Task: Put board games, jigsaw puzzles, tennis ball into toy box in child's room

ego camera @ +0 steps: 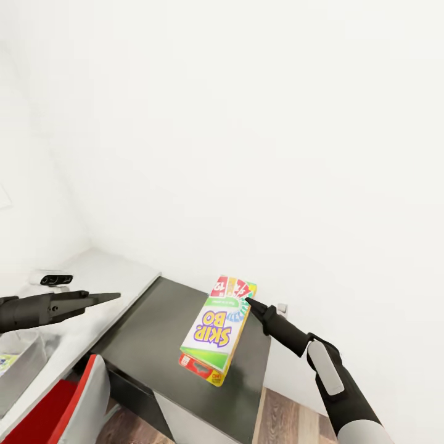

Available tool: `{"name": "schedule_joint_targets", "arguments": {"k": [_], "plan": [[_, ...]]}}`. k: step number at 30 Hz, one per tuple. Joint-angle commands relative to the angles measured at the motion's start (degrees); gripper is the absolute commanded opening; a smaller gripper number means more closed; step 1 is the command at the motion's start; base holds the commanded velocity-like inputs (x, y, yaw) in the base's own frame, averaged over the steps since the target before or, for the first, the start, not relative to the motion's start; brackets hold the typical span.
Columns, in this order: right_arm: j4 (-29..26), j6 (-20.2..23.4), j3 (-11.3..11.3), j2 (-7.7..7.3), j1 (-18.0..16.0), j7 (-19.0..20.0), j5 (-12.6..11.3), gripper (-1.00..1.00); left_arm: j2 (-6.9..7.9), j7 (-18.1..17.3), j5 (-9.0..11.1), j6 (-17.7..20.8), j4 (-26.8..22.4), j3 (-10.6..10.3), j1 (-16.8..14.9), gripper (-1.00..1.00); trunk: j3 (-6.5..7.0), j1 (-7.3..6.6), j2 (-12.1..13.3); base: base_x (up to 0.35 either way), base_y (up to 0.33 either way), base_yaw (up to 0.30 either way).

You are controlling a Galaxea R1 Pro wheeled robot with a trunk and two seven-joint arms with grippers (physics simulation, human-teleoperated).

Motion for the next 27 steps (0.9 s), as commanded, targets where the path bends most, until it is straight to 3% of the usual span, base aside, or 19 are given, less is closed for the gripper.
{"name": "schedule_joint_targets", "arguments": {"k": [1,12,27], "plan": [[0.0,0.4,-0.2,0.07,-0.1,0.1,-0.2,-1.00,0.02,-0.2,0.0,0.6,0.0,0.0,0.0,1.00,-0.12,0.04,-0.1,0.000,0.193,0.282],[0.0,0.4,-0.1,0.07,-0.1,0.1,-0.2,-1.00,0.02,-0.2,0.0,0.6,0.0,0.0,0.0,1.00,-0.11,0.04,-0.1,0.000,0.081,0.283],[0.0,0.4,-0.1,0.07,-0.1,0.1,-0.2,-1.00,0.02,-0.2,0.0,0.6,0.0,-0.1,0.0,1.00,-0.11,0.04,-0.1,0.000,0.265,0.283]]}}
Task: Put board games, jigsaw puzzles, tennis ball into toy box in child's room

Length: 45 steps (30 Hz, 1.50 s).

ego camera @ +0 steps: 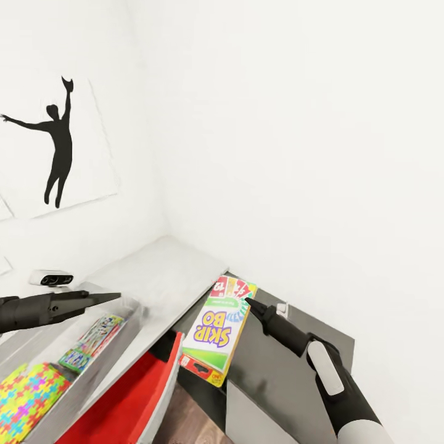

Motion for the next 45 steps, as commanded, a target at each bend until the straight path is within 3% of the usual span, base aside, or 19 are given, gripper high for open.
{"name": "schedule_joint_targets", "arguments": {"k": [1,19,45], "plan": [[0.0,0.4,-0.2,0.07,-0.1,0.1,-0.2,-1.00,0.02,-0.2,0.0,0.6,0.0,0.0,0.0,1.00,-0.13,0.04,-0.1,0.000,0.279,0.282],[-0.1,0.4,-0.1,0.07,-0.1,0.2,-0.2,-1.00,0.02,-0.2,-0.7,0.6,0.0,0.0,0.0,1.00,-0.13,0.04,-0.1,-0.053,0.237,0.072],[-0.2,0.5,-0.2,0.07,-0.1,0.1,-0.2,-1.00,-0.06,-0.2,-1.0,0.6,0.0,0.0,0.0,1.00,-0.11,0.04,-0.1,-0.008,0.055,0.025]]}}
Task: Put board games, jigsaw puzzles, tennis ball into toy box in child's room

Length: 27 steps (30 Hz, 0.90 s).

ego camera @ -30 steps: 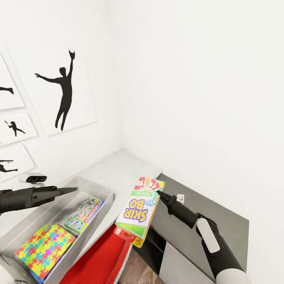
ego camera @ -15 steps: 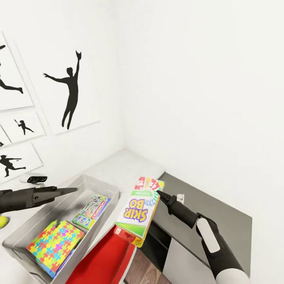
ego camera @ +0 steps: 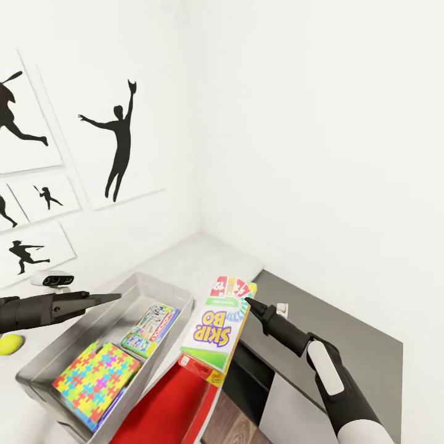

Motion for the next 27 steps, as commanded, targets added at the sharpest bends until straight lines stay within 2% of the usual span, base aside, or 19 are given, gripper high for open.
{"name": "schedule_joint_targets", "arguments": {"k": [1,11,19,27], "plan": [[0.0,0.4,-0.2,0.07,-0.1,0.1,0.0,-1.00,0.03,-0.2,0.0,0.6,0.0,0.0,0.0,1.00,-0.13,0.04,-0.1,0.000,0.153,0.000],[-0.7,0.4,-0.2,0.07,-0.1,0.1,0.0,-1.00,0.03,-0.2,0.0,0.6,0.0,0.0,0.0,1.00,-0.13,0.04,-0.1,0.000,0.221,0.000],[-0.7,0.4,-0.3,0.07,-0.1,0.1,0.0,-1.00,0.03,-0.2,0.0,0.6,0.0,-0.1,0.0,1.00,-0.13,0.04,-0.1,-0.044,0.065,0.007],[-0.7,0.4,-0.3,0.07,-0.1,0.1,0.0,-1.00,0.03,-0.2,0.0,0.6,0.0,0.0,0.0,1.00,-0.05,0.04,-0.1,-0.031,0.043,0.150]]}}
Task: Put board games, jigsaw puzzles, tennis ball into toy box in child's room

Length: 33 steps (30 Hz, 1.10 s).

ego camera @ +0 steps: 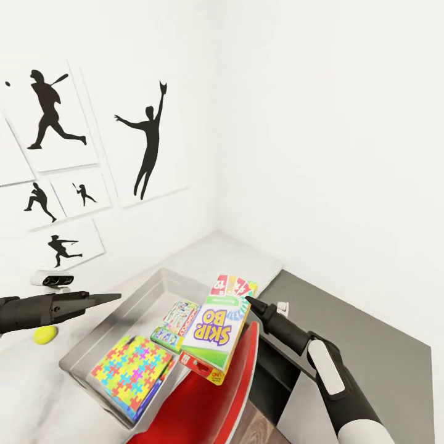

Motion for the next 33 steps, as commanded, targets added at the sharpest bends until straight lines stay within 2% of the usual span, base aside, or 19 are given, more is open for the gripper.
{"name": "schedule_joint_targets", "arguments": {"k": [1,18,26,30,33], "plan": [[0.0,0.4,-0.2,0.06,-0.1,0.1,-0.1,-1.00,0.02,-0.2,0.0,0.6,0.0,0.0,-0.1,1.00,-0.12,0.04,-0.1,-0.003,0.004,0.031],[0.1,0.4,0.1,0.13,-0.1,0.0,-0.1,-1.00,0.07,-0.2,-0.2,0.6,0.0,0.0,-0.1,1.00,-0.12,0.04,-0.1,-0.017,0.018,0.003],[0.1,0.6,0.1,1.23,-1.4,-1.3,0.3,-1.00,0.11,-0.2,-0.2,0.6,0.0,0.1,-0.1,1.00,-0.12,0.04,-0.1,0.000,0.000,0.000],[0.2,0.6,0.1,2.90,-4.5,-4.3,0.1,-1.00,0.13,-0.2,-0.2,0.6,0.0,0.1,-0.1,1.00,-0.12,0.04,-0.1,0.000,0.000,0.000],[0.4,0.7,0.1,5.34,-7.4,-10.7,0.1,-1.00,0.32,-0.2,-0.1,0.6,0.1,0.2,-0.1,1.00,-0.12,0.04,-0.1,0.000,0.000,0.000]]}}
